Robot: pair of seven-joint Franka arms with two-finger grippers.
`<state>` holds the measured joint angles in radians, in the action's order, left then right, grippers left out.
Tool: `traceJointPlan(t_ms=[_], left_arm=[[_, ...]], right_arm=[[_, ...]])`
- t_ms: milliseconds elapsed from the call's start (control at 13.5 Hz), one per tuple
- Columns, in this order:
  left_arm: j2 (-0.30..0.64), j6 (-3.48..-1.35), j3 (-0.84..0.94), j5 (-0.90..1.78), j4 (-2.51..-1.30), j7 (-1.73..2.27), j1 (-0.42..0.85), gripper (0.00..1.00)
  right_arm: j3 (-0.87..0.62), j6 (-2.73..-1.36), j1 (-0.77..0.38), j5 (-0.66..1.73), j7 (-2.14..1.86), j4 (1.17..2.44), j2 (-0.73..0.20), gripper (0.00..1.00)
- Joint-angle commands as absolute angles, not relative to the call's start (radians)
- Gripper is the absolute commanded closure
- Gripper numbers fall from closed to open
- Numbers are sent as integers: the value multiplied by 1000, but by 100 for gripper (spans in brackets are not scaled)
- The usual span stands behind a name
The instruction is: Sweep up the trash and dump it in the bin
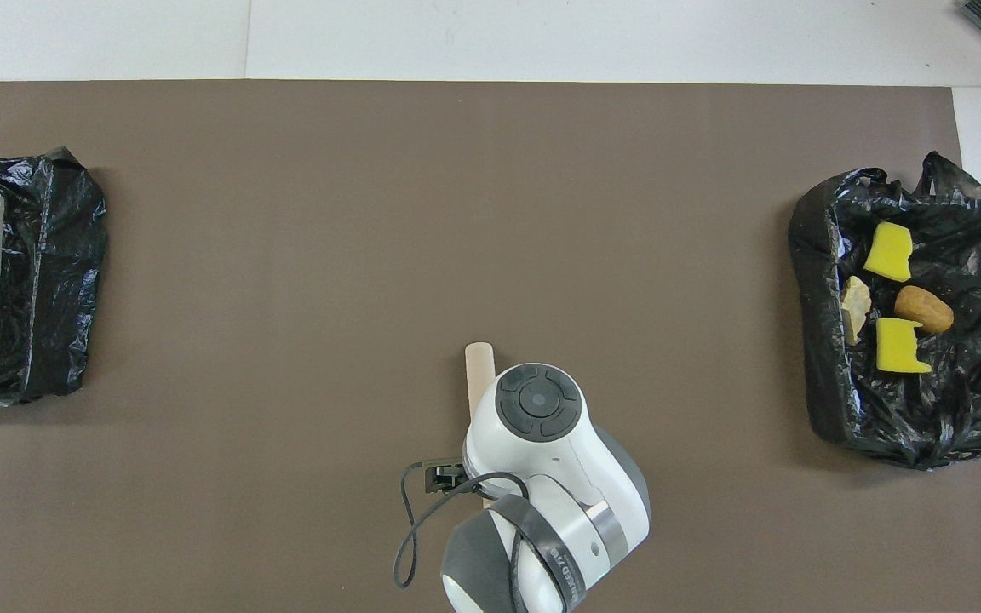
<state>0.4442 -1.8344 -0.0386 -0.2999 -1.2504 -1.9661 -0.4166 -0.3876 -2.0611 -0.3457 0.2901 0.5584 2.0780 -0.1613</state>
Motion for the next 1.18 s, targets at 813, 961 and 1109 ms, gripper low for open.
traceJointPlan(t_ms=[813, 961, 1109], left_arm=[[241, -1990, -44, -1043, -1528, -1598, -261, 100], [204, -1991, -38, -1040, -1525, -1601, -253, 100], [178, -1980, -28, -1003, -1520, -1598, -244, 100]], right_arm=[[-377, -1588, 9, 244, 362, 1884, 60, 0], [-377, -1580, 64, 221, 298, 1882, 86, 0], [-377, -1578, 96, 195, 256, 1882, 101, 0]])
